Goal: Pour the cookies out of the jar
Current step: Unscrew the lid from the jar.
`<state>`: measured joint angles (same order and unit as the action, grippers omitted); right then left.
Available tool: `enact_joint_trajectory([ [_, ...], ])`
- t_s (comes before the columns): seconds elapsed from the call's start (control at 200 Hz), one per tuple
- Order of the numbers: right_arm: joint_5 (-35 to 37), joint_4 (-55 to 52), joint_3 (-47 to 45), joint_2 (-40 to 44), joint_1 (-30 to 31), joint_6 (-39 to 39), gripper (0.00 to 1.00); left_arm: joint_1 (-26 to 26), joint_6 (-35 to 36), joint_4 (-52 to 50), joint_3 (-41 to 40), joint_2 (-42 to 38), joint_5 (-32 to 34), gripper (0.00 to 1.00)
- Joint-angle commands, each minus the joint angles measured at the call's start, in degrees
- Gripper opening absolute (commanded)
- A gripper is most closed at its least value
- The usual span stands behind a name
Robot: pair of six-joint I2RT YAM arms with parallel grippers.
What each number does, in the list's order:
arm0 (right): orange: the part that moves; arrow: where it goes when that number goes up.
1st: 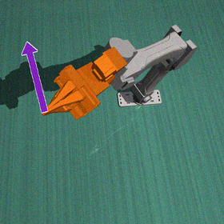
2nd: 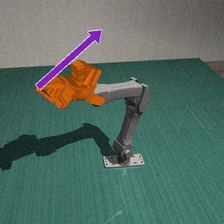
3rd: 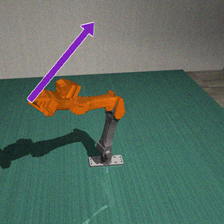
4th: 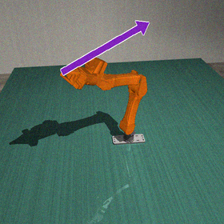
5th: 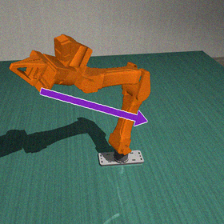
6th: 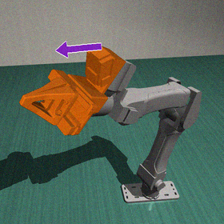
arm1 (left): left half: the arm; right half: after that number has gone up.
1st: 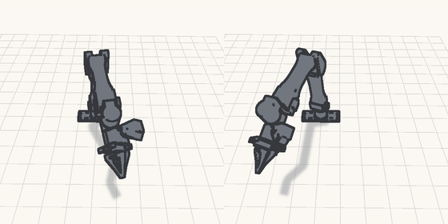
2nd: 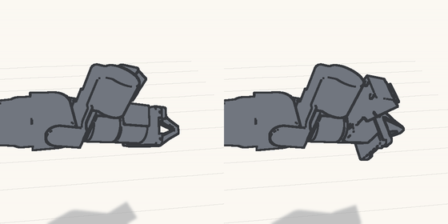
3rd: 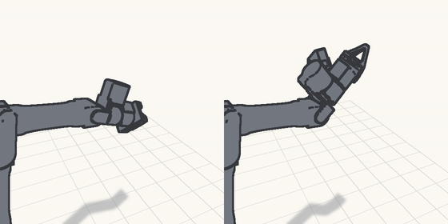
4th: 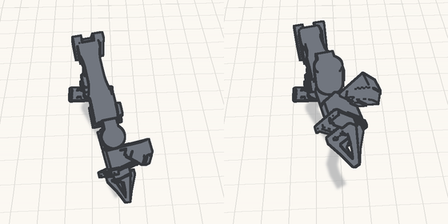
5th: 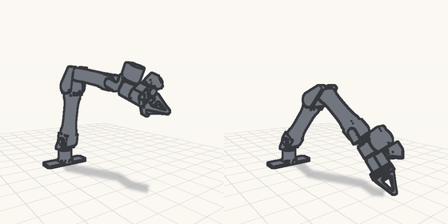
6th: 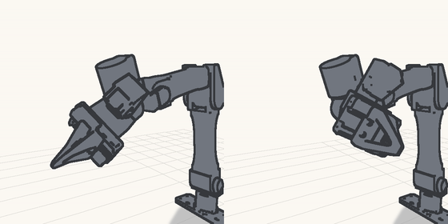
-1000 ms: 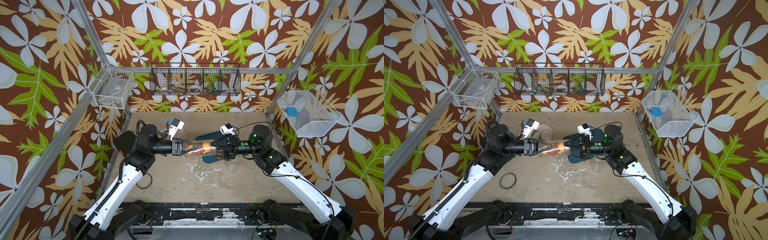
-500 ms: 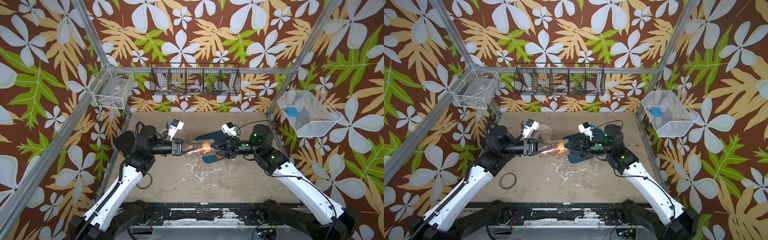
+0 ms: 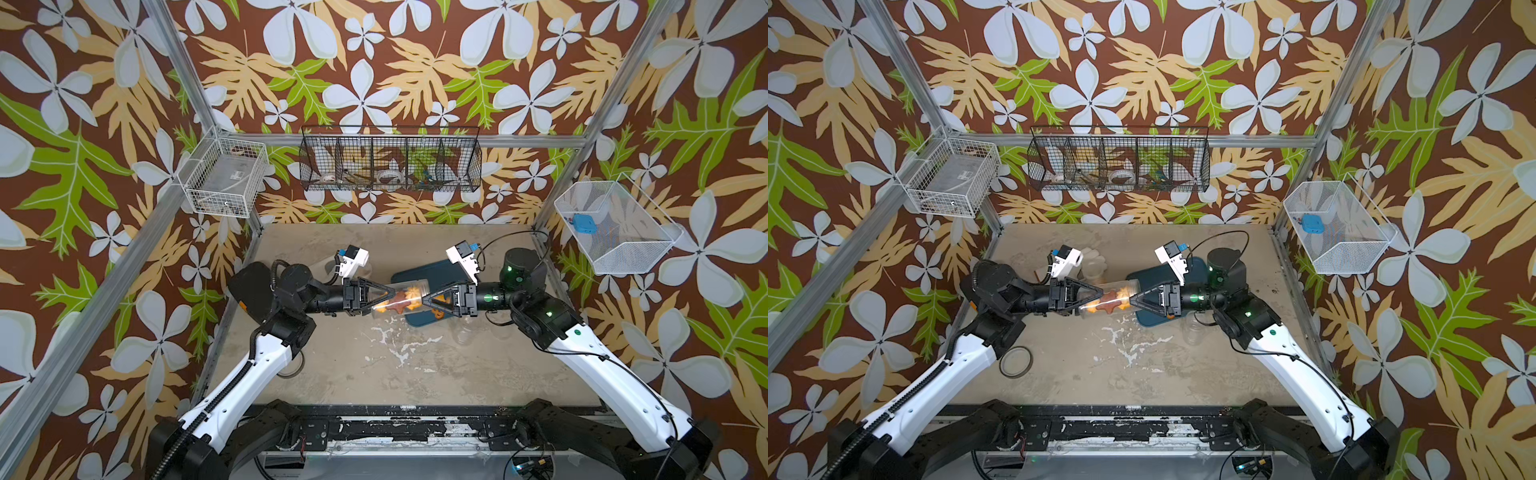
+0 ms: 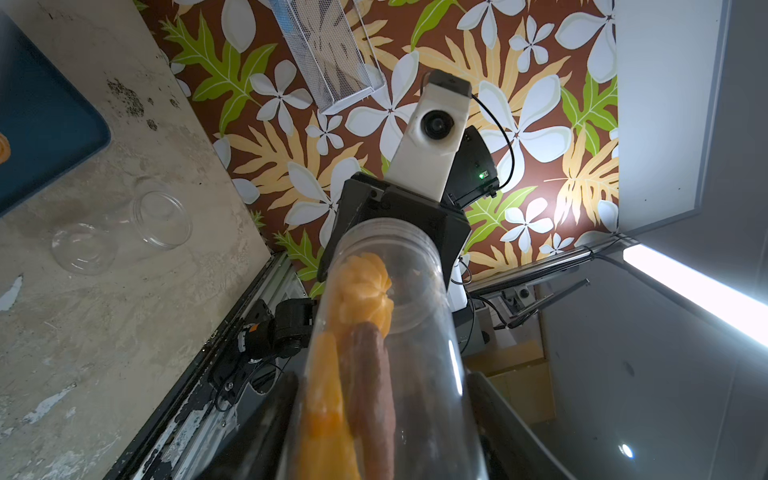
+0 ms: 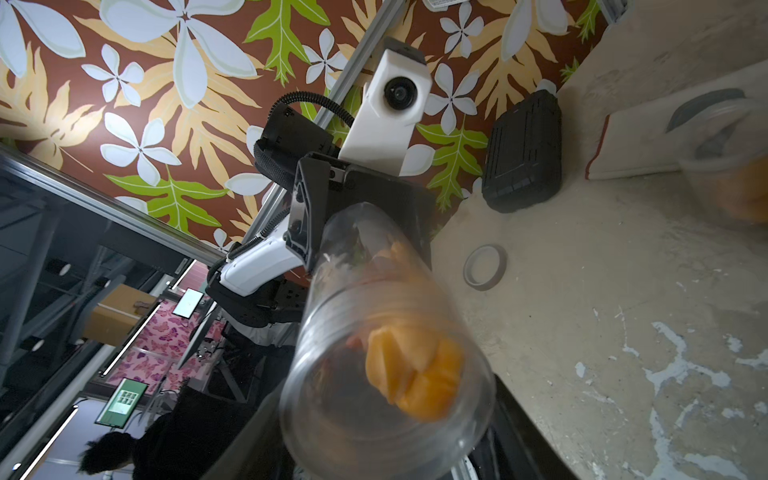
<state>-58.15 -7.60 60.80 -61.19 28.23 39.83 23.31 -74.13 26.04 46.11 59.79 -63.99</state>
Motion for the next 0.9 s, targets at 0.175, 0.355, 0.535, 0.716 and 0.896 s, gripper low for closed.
enact_joint_trajectory([
  [0.175,16.04,5.39,-2.50,7.17,-0.04,-19.48,0.44,-0.28,-5.50,0.06,-1.15,1.80,-5.83,0.54],
  [0.355,18.27,4.17,-2.06,7.66,-0.06,-22.90,0.44,-0.28,-6.24,0.29,-1.55,2.65,-6.06,0.54],
  [0.535,17.64,0.88,-1.35,6.06,-0.98,-20.84,0.62,-0.28,-6.71,1.47,-0.73,4.02,-5.54,0.54],
  [0.716,-2.43,-3.36,1.55,-2.26,-7.84,-4.97,0.90,-0.28,-6.31,1.68,0.59,4.98,-5.21,0.54],
  [0.896,-7.83,2.05,-0.72,-3.10,-4.60,5.69,0.93,-0.28,-5.44,1.60,1.77,5.91,-4.57,0.54],
])
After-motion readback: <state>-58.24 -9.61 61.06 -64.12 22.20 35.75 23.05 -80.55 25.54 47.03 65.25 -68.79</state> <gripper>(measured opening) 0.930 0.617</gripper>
